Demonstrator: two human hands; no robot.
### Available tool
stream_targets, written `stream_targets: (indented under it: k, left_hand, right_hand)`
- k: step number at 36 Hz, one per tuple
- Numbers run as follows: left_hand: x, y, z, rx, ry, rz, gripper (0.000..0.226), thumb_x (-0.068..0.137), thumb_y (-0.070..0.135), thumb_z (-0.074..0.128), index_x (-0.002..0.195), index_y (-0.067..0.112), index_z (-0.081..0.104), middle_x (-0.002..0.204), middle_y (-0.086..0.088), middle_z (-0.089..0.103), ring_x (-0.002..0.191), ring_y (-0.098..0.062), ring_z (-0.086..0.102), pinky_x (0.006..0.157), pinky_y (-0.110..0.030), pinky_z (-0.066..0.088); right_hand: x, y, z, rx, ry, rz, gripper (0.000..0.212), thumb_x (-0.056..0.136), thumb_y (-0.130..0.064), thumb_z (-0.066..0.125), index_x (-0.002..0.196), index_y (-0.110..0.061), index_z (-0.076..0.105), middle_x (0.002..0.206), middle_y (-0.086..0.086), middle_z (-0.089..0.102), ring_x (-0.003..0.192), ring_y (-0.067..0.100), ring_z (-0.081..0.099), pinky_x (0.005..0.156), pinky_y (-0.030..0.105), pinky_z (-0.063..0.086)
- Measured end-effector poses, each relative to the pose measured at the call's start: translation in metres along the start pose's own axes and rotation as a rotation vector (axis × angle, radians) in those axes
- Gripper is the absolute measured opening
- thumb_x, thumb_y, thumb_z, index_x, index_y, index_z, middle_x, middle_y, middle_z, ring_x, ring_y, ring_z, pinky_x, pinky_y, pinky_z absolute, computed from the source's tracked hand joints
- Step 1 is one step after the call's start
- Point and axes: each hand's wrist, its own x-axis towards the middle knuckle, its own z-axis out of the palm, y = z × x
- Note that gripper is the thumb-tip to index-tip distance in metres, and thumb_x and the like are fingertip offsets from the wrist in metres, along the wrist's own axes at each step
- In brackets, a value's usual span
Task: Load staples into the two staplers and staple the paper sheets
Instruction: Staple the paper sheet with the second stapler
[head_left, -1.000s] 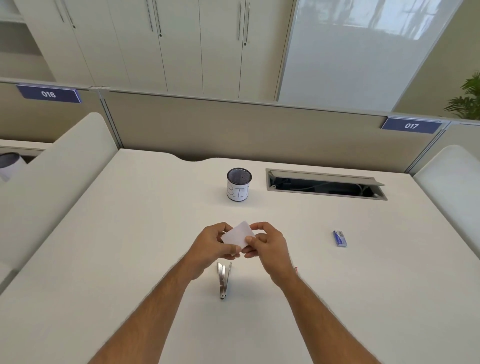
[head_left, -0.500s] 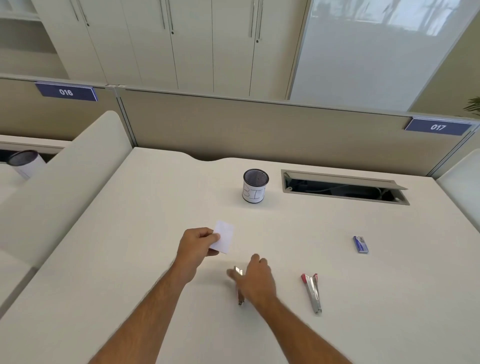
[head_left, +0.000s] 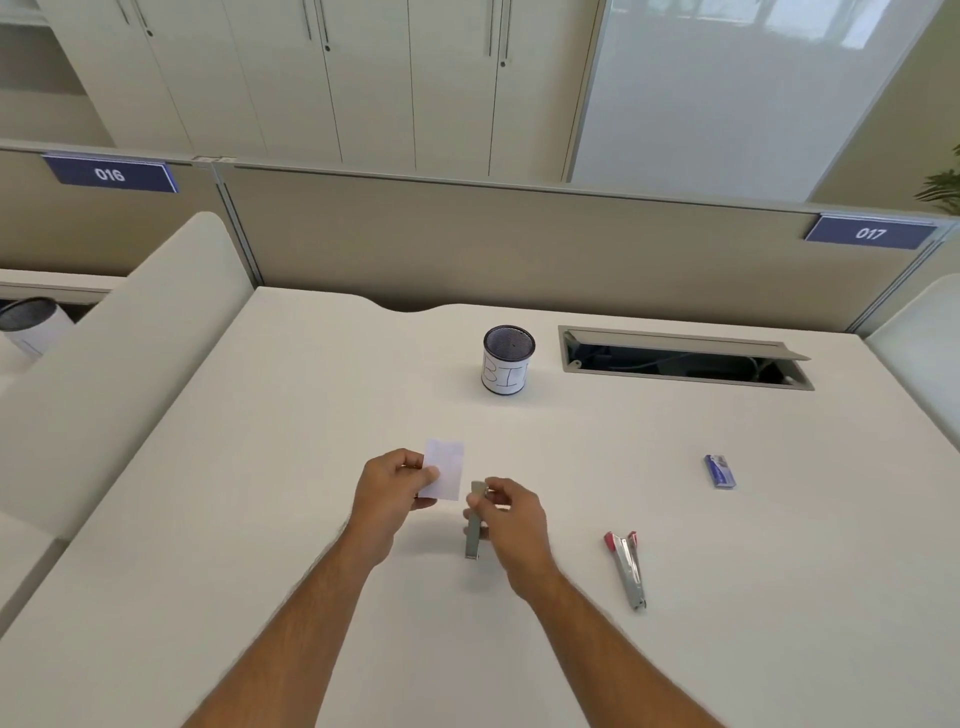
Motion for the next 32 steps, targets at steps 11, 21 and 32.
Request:
stream_targets:
  k: [11, 21, 32]
  left_hand:
    - [-0.011, 0.007, 0.039, 0.014, -0.131, 0.049, 0.005, 0.090, 0.004, 0.072, 0.088, -0.001, 0.072, 0.085, -0.015, 0.076, 0.084, -0.029, 0.075, 0.080, -0.043, 0.065]
    - [-0.020, 0.010, 0.058, 0.021, -0.208, 0.073, 0.013, 0.090, 0.004, 0.071, 0.086, 0.010, 0.081, 0.089, -0.013, 0.078, 0.086, -0.030, 0.075, 0.081, -0.041, 0.064]
    - [-0.024, 0.008, 0.064, 0.004, -0.251, 0.048, 0.013, 0.089, 0.003, 0.073, 0.085, 0.011, 0.082, 0.089, -0.013, 0.079, 0.091, -0.037, 0.075, 0.083, -0.043, 0.064]
  right_hand:
    - [-0.006, -0.018, -0.035, 0.303, -0.072, 0.029, 0.048, 0.081, -0.026, 0.085, 0.124, -0.013, 0.066, 0.113, 0.009, 0.077, 0.100, 0.022, 0.074, 0.075, 0.032, 0.060]
    - [-0.004, -0.016, -0.058, 0.289, -0.110, -0.016, 0.057, 0.067, -0.030, 0.088, 0.118, -0.013, 0.067, 0.089, 0.013, 0.079, 0.075, 0.019, 0.068, 0.074, 0.035, 0.052]
    - [-0.005, -0.016, -0.067, 0.261, -0.097, 0.005, 0.050, 0.070, -0.020, 0.084, 0.115, -0.010, 0.063, 0.068, 0.003, 0.070, 0.055, 0.014, 0.058, 0.055, 0.021, 0.046]
